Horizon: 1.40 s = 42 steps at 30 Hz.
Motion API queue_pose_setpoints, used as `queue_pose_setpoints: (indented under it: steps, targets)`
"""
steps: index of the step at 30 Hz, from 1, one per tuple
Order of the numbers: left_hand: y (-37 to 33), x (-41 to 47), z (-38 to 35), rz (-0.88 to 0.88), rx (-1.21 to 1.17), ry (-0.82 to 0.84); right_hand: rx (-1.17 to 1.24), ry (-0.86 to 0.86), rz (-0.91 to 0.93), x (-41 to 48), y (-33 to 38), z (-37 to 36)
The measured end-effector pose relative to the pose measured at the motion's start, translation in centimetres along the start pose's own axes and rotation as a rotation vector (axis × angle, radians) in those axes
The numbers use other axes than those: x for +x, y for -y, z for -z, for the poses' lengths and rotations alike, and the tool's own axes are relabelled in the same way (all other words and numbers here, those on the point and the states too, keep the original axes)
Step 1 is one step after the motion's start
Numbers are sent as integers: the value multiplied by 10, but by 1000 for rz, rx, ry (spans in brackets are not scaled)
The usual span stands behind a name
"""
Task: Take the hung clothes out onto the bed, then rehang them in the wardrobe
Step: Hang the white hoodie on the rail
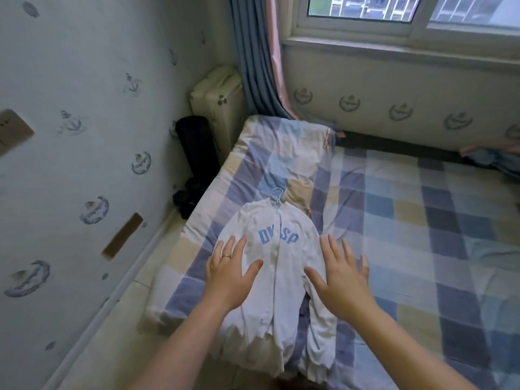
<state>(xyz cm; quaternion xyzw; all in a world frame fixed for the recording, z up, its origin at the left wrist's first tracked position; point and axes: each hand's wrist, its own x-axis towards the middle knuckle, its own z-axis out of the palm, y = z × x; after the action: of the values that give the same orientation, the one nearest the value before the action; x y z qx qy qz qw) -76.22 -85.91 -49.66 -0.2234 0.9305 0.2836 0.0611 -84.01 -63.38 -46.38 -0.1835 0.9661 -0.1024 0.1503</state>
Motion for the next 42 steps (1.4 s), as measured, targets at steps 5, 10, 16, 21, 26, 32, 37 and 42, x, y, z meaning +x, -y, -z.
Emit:
queue_pose_setpoints:
  steps: [5, 10, 16, 21, 26, 32, 37, 42]
  targets:
    - [1, 75, 3, -10, 19, 63, -29, 14, -9, 63, 9, 11]
    - [11, 154, 4, -18, 17, 138, -42, 59, -67, 125, 22, 2]
    - [49, 254, -18, 1, 42, 275, -58, 126, -173, 207, 29, -46]
    - [107, 353, -94, -23, 82, 360, -41, 201, -226, 290, 14, -127]
    - [169, 453, -187, -42, 187, 326, -52, 204, -234, 388, -22, -233]
    - [202, 553, -264, -99, 231, 201, -73, 173, -220, 496, -70, -337]
    - [199, 597, -294, -146, 297, 35, -23, 93, -235, 558, -106, -382]
    - [188, 602, -295, -181, 254, -67, 86, -6, -314, 580, -119, -382]
